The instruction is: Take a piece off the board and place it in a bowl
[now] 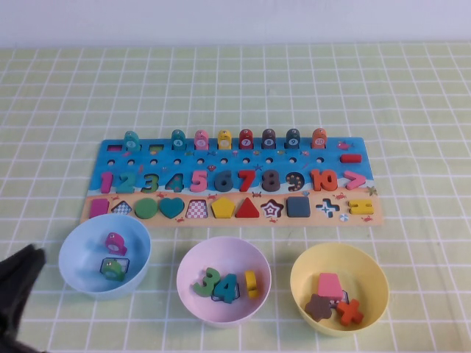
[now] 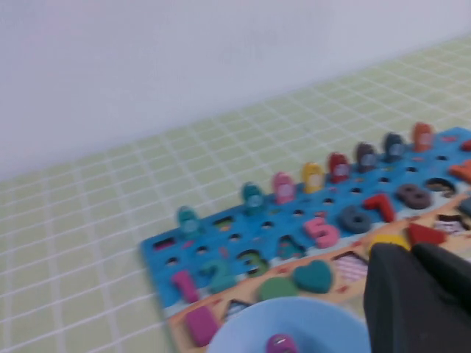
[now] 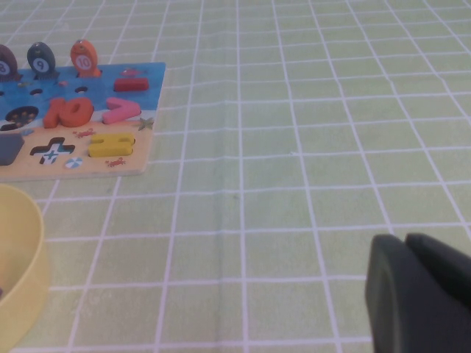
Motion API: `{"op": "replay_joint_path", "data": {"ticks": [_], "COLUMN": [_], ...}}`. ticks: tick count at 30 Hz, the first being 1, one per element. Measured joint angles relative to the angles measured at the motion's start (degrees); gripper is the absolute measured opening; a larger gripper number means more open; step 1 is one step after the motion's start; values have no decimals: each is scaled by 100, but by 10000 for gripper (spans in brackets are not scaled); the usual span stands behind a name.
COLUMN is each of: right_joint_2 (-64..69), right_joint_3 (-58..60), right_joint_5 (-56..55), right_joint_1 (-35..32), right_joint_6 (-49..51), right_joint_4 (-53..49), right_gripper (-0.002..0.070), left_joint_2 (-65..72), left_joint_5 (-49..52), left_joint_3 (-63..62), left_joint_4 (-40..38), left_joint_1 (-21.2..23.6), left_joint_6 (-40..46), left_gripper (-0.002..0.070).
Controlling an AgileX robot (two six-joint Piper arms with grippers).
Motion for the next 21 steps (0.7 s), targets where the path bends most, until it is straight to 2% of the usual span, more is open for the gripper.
{"op": "replay_joint_path", "data": {"ticks": [9,14,18,21], "right_joint_2": [0,0,0,0], "right_joint_3": [0,0,0,0], "right_joint_5": [0,0,0,0], "right_joint_1": [0,0,0,0], "right_joint_6": [0,0,0,0], "right_joint_4": [0,0,0,0], "right_gripper": [-18,-18,-18,-18], "left_joint_2": [-1959,-2191,-2191,-2191], "left_joint_5": [296,557,847,1084], "left_joint_3": [1003,1281,1322,1322], "left_joint_4": [9,-82,-293,-314], "left_joint_1": [1351,1959,2319,2395], "left_joint_6": [10,-2,-25,25], "left_gripper": [-3,-3,-3,-3]}}
